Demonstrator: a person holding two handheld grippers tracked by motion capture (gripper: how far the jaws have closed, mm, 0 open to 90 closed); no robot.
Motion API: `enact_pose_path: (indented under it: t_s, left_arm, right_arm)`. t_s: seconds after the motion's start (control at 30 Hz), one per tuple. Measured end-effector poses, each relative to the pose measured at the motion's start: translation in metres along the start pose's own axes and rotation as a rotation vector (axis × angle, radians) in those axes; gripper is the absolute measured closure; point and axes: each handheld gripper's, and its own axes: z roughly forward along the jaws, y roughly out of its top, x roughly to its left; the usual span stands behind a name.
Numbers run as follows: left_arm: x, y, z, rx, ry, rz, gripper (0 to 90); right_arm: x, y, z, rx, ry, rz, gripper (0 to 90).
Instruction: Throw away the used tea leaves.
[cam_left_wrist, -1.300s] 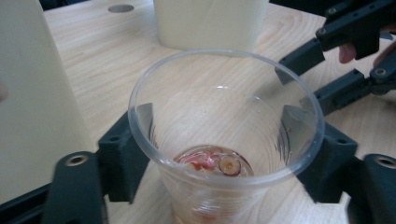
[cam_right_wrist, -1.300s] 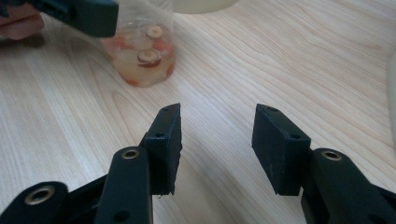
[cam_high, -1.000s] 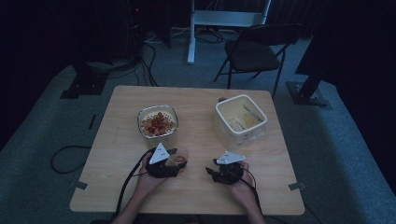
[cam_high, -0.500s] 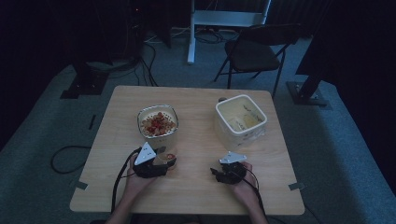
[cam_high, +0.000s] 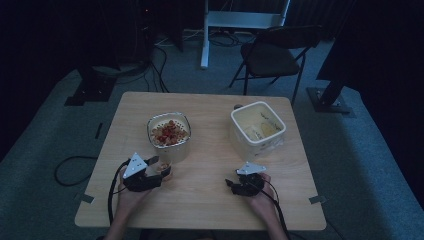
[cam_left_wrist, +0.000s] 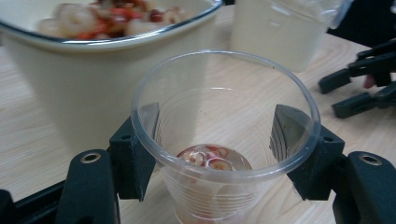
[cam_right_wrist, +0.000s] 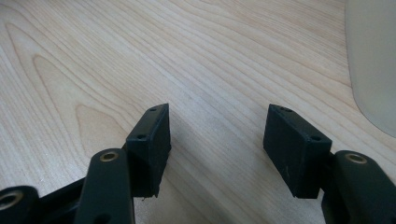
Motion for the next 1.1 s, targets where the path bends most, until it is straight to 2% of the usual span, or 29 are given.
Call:
enact_pose_path:
  t_s: [0.1, 0.23, 0.33, 0.5, 0.63, 0.73, 0.93, 1.1]
  left_arm:
    - [0.007, -0.001, -0.008, -0.006, 0.024, -0.009, 34.8]
    - [0.021, 0.002, -0.022, -0.035, 0.06, -0.051, 34.8]
    - [0.032, 0.01, -0.03, -0.065, 0.1, -0.077, 34.8]
    - [0.052, 0.032, -0.037, -0.118, 0.18, -0.105, 34.8]
    - [0.07, 0.049, -0.03, -0.13, 0.235, -0.127, 34.8]
    - [0.08, 0.061, -0.021, -0.125, 0.256, -0.127, 34.8]
    - [0.094, 0.082, -0.004, -0.099, 0.277, -0.112, 34.8]
    - [0.103, 0.092, 0.003, -0.084, 0.285, -0.109, 34.8]
  right_arm:
    - [0.0, 0.0, 0.0, -0.001, 0.0, 0.001, 40.7]
    - [0.0, 0.0, 0.0, -0.001, -0.001, 0.002, 40.6]
    - [0.0, 0.0, 0.0, -0.001, -0.001, 0.002, 40.7]
    - [0.0, 0.0, 0.0, -0.002, -0.002, 0.002, 40.7]
    - [0.0, 0.0, 0.0, -0.002, -0.002, 0.003, 40.7]
    - [0.0, 0.0, 0.0, -0.001, -0.004, 0.004, 40.7]
    - [0.0, 0.0, 0.0, 0.0, -0.003, 0.003, 40.7]
    - [0.0, 0.0, 0.0, 0.0, -0.003, 0.003, 40.7]
